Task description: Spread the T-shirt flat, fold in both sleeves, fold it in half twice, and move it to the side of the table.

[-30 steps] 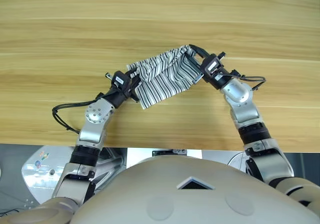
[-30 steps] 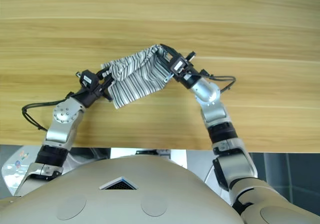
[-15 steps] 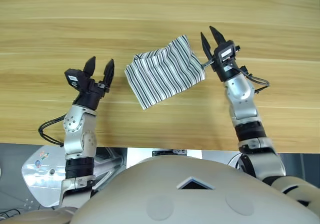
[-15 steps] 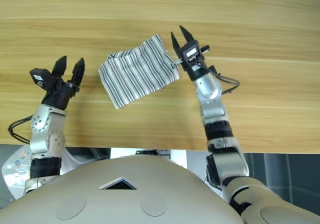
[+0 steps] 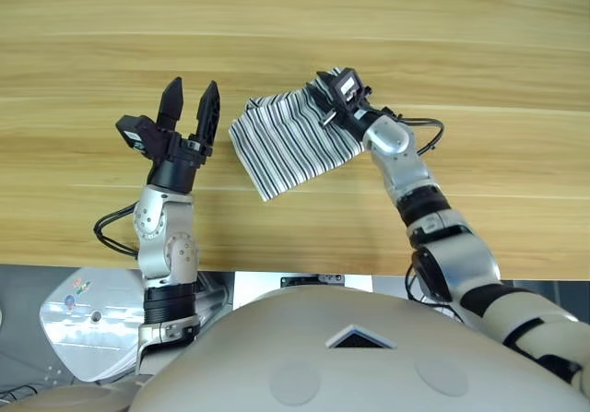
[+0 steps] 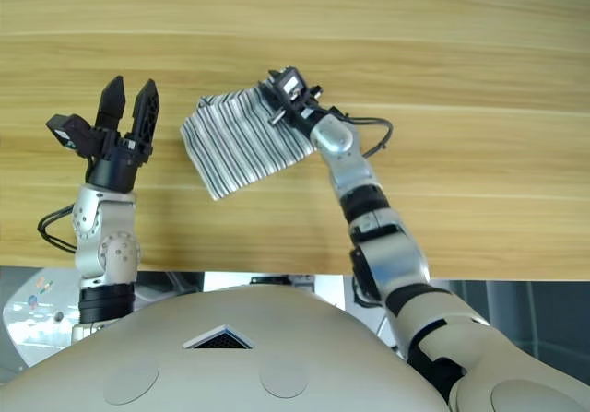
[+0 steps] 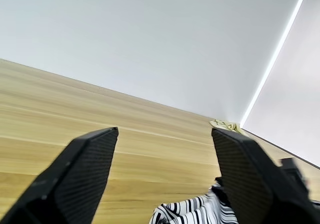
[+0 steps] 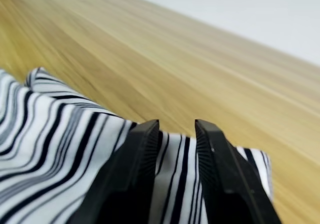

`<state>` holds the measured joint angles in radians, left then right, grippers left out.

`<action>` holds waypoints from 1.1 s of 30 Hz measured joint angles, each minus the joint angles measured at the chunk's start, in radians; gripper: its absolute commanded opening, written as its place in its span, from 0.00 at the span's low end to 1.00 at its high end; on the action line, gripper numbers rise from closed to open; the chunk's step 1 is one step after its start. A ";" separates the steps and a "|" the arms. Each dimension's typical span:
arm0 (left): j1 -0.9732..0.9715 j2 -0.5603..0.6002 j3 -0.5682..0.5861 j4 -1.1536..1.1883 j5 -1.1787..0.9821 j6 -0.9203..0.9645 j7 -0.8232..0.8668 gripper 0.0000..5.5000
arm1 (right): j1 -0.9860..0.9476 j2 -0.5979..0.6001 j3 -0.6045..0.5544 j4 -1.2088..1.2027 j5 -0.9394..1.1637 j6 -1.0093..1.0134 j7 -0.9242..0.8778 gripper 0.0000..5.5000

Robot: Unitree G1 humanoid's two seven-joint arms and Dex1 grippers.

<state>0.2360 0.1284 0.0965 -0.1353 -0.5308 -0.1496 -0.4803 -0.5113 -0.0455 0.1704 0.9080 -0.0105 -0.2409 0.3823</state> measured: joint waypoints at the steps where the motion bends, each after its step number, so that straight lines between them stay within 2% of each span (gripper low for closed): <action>1: 0.000 0.000 0.001 -0.002 0.000 0.001 0.001 0.63 | -0.055 0.004 -0.034 0.071 0.022 0.027 -0.026 0.24; 4: 0.000 -0.004 0.001 -0.016 -0.002 0.004 0.010 0.63 | -0.176 -0.019 -0.147 0.239 0.054 0.084 -0.177 0.24; 9: 0.001 -0.015 0.002 -0.017 -0.004 0.006 0.018 0.63 | -0.173 -0.055 -0.222 0.265 0.063 0.058 -0.319 0.24; 11: 0.002 -0.020 0.002 -0.018 -0.004 0.006 0.017 0.63 | -0.115 -0.045 -0.220 0.187 0.065 0.026 -0.304 0.24; 14: 0.008 -0.022 0.003 -0.018 -0.005 0.004 0.018 0.63 | 0.023 0.022 -0.168 -0.134 0.070 -0.006 -0.244 0.24; 17: 0.025 -0.030 0.013 -0.019 -0.008 0.004 0.019 0.63 | 0.097 0.100 -0.056 -0.447 0.041 0.033 -0.234 0.24; 19: 0.036 -0.040 0.018 -0.020 -0.009 0.004 0.019 0.63 | 0.102 0.135 0.002 -0.480 0.005 0.063 -0.234 0.24; 22: 0.041 -0.048 0.025 -0.024 -0.013 0.004 0.021 0.63 | 0.069 0.166 0.021 -0.304 -0.014 0.125 -0.240 0.24; 27: 0.042 -0.060 0.025 -0.047 -0.015 0.027 0.039 0.63 | -0.101 0.133 -0.139 0.080 0.052 0.177 -0.294 0.24; 33: 0.046 -0.063 0.035 -0.052 -0.006 0.048 0.081 0.63 | -0.146 0.059 -0.320 0.165 0.136 0.169 -0.424 0.24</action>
<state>0.2819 0.0658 0.1318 -0.1869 -0.5372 -0.1013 -0.3990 -0.6575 0.0139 -0.1492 1.0726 0.1253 -0.0720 -0.0413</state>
